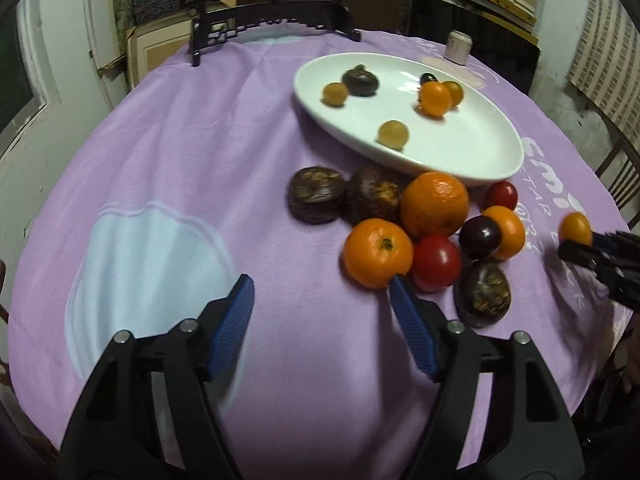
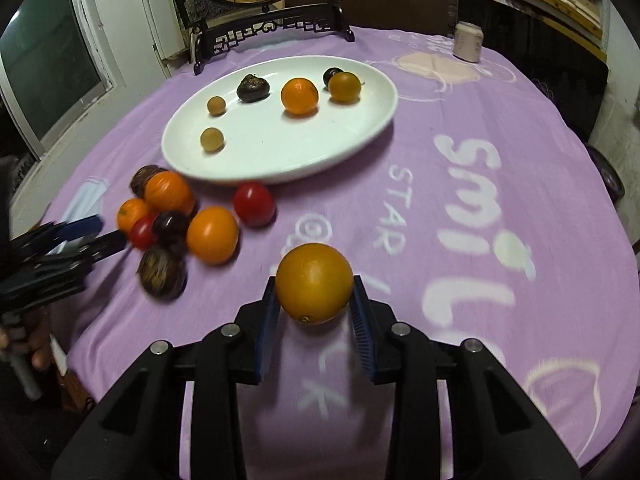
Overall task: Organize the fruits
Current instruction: 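Grasp a yellow-orange fruit with the right tool while the left tool grasps a tangerine, then carry both fruits onto the white plate and open both tools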
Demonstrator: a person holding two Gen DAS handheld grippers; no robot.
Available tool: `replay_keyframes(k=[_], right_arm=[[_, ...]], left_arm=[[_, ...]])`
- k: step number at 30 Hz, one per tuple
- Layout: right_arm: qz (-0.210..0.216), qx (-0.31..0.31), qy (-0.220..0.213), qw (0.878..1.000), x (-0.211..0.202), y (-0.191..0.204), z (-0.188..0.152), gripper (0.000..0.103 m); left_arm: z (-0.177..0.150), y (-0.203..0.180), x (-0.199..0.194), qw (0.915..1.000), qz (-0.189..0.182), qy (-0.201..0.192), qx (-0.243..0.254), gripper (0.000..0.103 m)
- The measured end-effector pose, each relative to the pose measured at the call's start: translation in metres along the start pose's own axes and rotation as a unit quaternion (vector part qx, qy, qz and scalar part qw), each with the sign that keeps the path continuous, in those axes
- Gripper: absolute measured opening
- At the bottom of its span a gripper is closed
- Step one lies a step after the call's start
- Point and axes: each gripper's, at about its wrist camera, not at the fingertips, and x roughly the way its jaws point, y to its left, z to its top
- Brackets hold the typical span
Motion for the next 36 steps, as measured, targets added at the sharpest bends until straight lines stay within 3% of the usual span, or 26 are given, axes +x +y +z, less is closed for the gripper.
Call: replay_keyframes(k=[5,9,17,25,32,36], right_arm=[[0.015,0.010,-0.006,1.000,-0.009,-0.004,-0.008,0.036],[0.024,0.009,-0.006,1.000,-0.009,-0.003,-0.010,0.035],[0.032,0.000,-0.009,0.999,-0.011,0.004,-0.012,0.036],[0.034,-0.014,-0.017,0.999,-0.015,0.014,-0.002,0.036],[0.037,-0.041,-0.046,0.997,-0.022,0.030,0.035,0.036],[0.036,-0.051,-0.060,0.996,-0.013,0.035,0.082,0.036]], left_arm=[[0.009,-0.019,0.012,0.9997,0.012,0.006,0.022,0.066],[0.012,-0.024,0.014,0.9997,-0.001,0.006,0.023,0.037],[0.006,-0.022,-0.005,0.9995,-0.028,0.011,0.003,0.037],[0.019,-0.027,-0.039,0.9983,-0.050,-0.026,0.013,0.037],[0.068,-0.030,-0.041,0.9976,-0.043,-0.048,0.024,0.037],[0.123,-0.035,-0.028,0.9972,-0.031,-0.064,0.022,0.037]])
